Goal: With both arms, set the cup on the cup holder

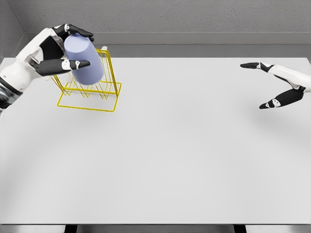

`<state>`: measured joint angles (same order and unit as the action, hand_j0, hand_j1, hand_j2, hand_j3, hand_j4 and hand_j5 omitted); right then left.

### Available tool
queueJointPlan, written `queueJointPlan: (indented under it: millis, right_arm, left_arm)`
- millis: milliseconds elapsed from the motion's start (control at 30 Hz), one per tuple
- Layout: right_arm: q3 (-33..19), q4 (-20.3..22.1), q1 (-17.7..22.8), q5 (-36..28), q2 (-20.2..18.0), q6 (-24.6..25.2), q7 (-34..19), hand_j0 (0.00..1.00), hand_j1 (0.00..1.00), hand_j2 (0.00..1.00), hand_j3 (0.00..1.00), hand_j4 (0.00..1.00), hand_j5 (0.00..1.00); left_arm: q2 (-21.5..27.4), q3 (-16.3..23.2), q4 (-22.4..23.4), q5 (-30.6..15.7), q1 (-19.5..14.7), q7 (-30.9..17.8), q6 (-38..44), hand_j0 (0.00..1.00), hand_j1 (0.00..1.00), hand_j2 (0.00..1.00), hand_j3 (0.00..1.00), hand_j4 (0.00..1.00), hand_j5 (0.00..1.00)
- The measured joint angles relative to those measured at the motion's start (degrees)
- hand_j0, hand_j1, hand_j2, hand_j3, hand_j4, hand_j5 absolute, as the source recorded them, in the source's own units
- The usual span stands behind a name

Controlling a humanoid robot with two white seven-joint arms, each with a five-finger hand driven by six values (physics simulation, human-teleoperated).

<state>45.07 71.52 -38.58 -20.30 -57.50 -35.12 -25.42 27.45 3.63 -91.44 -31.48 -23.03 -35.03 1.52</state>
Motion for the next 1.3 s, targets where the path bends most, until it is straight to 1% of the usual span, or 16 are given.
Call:
queueJointPlan:
  millis: [200, 533, 900, 933, 967, 1000, 1033, 1067, 1100, 1133, 1167, 1300]
  right_arm:
    - [0.0, 0.1, 0.0, 0.0, 0.0, 0.0, 0.0, 1.00, 1.00, 1.00, 1.00, 1.00, 1.00]
    - [0.0, 0.1, 0.0, 0.0, 0.0, 0.0, 0.0, 1.00, 1.00, 1.00, 1.00, 1.00, 1.00]
    - [0.0, 0.1, 0.0, 0.0, 0.0, 0.0, 0.0, 1.00, 1.00, 1.00, 1.00, 1.00, 1.00]
    - [0.0, 0.1, 0.0, 0.0, 0.0, 0.0, 0.0, 1.00, 1.00, 1.00, 1.00, 1.00, 1.00]
    - [0.0, 0.1, 0.0, 0.0, 0.0, 0.0, 0.0, 1.00, 1.00, 1.00, 1.00, 1.00, 1.00]
    - [0.0, 0.1, 0.0, 0.0, 0.0, 0.0, 0.0, 1.00, 1.00, 1.00, 1.00, 1.00, 1.00]
    - [0.0, 0.1, 0.0, 0.0, 0.0, 0.0, 0.0, 1.00, 1.00, 1.00, 1.00, 1.00, 1.00]
    - [0.0, 0.1, 0.0, 0.0, 0.0, 0.0, 0.0, 1.00, 1.00, 1.00, 1.00, 1.00, 1.00]
    - [0.0, 0.1, 0.0, 0.0, 0.0, 0.0, 0.0, 1.00, 1.00, 1.00, 1.00, 1.00, 1.00]
    - [0.1, 0.1, 0.0, 0.0, 0.0, 0.0, 0.0, 1.00, 1.00, 1.00, 1.00, 1.00, 1.00]
    - [0.1, 0.1, 0.0, 0.0, 0.0, 0.0, 0.0, 1.00, 1.00, 1.00, 1.00, 1.00, 1.00]
    - [0.1, 0.3, 0.0, 0.0, 0.0, 0.0, 0.0, 1.00, 1.00, 1.00, 1.00, 1.00, 1.00]
  left_arm:
    - [-0.1, 0.0, 0.8, 0.1, -0.4, 0.0, 0.6, 0.54, 0.54, 0.54, 0.54, 0.54, 0.54]
    - [-0.1, 0.1, 2.1, 0.3, 0.4, 0.0, 0.7, 0.54, 0.54, 0.54, 0.54, 0.54, 0.54]
    - [0.0, -0.1, 2.1, 0.0, 0.1, 0.0, 0.8, 0.54, 0.54, 0.54, 0.54, 0.54, 0.54]
    - [0.0, -0.1, 2.1, 0.1, 0.1, 0.0, 0.7, 0.62, 0.62, 0.62, 0.62, 0.62, 0.62]
    - [0.0, -0.1, 2.1, 0.1, 0.1, 0.0, 0.7, 0.65, 0.65, 0.65, 0.65, 0.65, 0.65]
    - [0.0, -0.1, 2.1, 0.1, 0.1, 0.0, 0.7, 0.66, 0.66, 0.66, 0.66, 0.66, 0.66]
    - [-0.1, -0.1, 2.0, 0.1, 0.1, 0.0, 0.6, 0.82, 0.82, 0.82, 0.82, 0.82, 0.82]
    - [-0.1, 0.0, 2.0, 0.1, 0.3, 0.0, 0.6, 0.84, 0.84, 0.84, 0.84, 0.84, 0.84]
    - [-0.1, 0.0, 2.0, 0.1, 0.3, 0.0, 0.5, 0.89, 0.89, 0.89, 0.89, 0.89, 0.89]
    - [-0.1, 0.0, 2.0, 0.1, 0.4, 0.0, 0.4, 0.90, 0.90, 0.90, 0.90, 0.90, 0.90]
    - [-0.1, 0.0, 2.0, 0.1, 0.4, 0.0, 0.4, 0.93, 0.93, 0.93, 0.93, 0.93, 0.93]
    - [0.0, 0.1, 1.8, 0.2, 0.4, 0.0, 0.2, 0.96, 0.96, 0.96, 0.96, 0.96, 0.96]
